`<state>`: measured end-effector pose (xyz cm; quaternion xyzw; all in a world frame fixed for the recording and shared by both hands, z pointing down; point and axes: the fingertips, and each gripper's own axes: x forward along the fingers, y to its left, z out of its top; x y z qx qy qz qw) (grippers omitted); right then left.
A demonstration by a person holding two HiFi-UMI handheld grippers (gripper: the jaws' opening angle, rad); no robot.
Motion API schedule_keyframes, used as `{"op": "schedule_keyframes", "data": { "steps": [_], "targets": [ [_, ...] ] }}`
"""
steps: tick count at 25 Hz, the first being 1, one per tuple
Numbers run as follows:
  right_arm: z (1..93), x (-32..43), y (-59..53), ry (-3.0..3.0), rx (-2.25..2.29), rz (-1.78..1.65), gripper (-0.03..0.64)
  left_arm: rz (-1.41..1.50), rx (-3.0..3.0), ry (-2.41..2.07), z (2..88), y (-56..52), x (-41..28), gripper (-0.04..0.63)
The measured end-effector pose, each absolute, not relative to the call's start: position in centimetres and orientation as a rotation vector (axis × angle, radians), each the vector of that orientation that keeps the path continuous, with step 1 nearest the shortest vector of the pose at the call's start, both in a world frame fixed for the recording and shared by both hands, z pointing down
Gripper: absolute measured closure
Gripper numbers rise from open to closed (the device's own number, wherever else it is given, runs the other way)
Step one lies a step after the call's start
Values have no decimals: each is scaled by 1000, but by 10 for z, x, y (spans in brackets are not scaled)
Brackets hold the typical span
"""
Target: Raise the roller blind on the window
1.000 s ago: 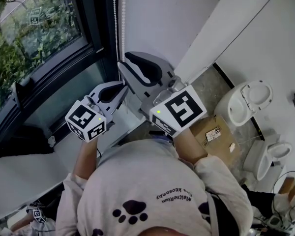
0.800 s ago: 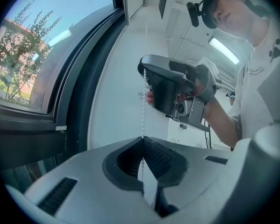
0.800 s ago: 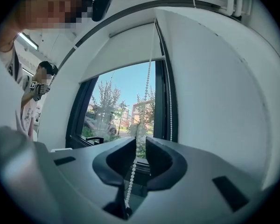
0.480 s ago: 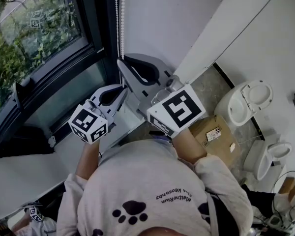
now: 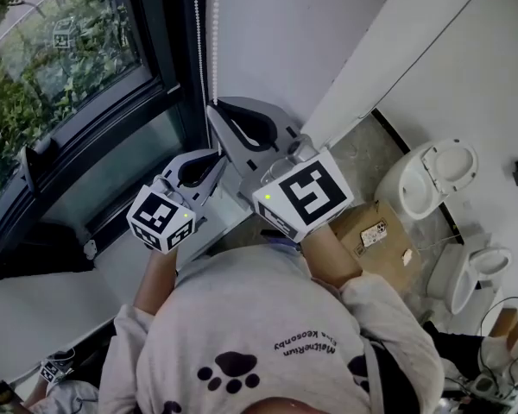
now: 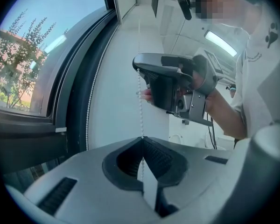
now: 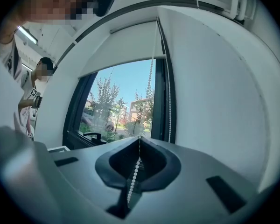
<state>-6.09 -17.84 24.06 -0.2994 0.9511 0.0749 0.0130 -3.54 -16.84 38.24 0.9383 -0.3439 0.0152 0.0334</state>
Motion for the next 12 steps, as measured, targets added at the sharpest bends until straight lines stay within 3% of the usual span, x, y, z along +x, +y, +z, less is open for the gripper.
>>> {"op": "schedule_keyframes", "data": {
  "steps": [12],
  "targets": [
    [297, -61, -180, 3014, -956, 146, 607, 95, 2781, -1095, 438, -165, -41, 586]
  ]
}}
